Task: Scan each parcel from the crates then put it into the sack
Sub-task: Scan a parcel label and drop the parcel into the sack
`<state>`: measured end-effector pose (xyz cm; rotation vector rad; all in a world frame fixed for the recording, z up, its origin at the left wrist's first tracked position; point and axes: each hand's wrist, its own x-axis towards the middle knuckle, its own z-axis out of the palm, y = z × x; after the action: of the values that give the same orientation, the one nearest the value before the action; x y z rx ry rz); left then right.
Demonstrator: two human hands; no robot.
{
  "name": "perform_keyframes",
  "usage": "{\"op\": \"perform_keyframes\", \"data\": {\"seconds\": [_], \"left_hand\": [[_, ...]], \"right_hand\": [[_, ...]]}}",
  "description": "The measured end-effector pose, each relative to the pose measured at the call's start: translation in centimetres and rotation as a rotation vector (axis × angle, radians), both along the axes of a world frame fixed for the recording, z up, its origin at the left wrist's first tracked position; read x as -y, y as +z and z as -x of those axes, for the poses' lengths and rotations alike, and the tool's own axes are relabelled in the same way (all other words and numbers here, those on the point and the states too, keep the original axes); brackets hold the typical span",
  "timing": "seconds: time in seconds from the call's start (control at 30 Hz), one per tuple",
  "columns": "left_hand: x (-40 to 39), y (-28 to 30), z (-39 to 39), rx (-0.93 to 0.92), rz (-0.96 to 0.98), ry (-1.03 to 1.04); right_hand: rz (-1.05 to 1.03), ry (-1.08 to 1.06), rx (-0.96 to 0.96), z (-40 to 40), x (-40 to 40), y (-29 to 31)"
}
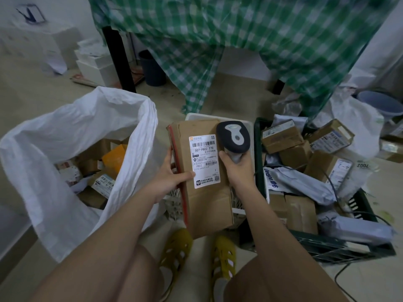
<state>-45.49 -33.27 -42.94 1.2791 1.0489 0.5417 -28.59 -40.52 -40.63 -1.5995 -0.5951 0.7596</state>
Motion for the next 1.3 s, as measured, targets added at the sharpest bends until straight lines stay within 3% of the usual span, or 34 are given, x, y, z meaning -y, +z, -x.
{"op": "perform_keyframes", "data": {"seconds": [0.17,0.37,0.6,1.3], "left_hand": [[0.1,-0.1,0.4,0.017,-0.009,0.049],[0.1,0.0,0.7,0.034,-0.029,0.11],[0.9,0.1,0.7,0.02,-0.05,0.126],[1.1,-0.1,0.3,0.03,-0.062,0.124]], "right_hand": [[-0.037,0.019,0.051,-0.2,1.9,2.1],[0.089,0.161,0.132,-0.8,6.2,2.8],[0.109,0.231,0.042,-0.1,8.5,2.6],[0.196,0.155,0.218,-0.6,10.1,2.9]]}}
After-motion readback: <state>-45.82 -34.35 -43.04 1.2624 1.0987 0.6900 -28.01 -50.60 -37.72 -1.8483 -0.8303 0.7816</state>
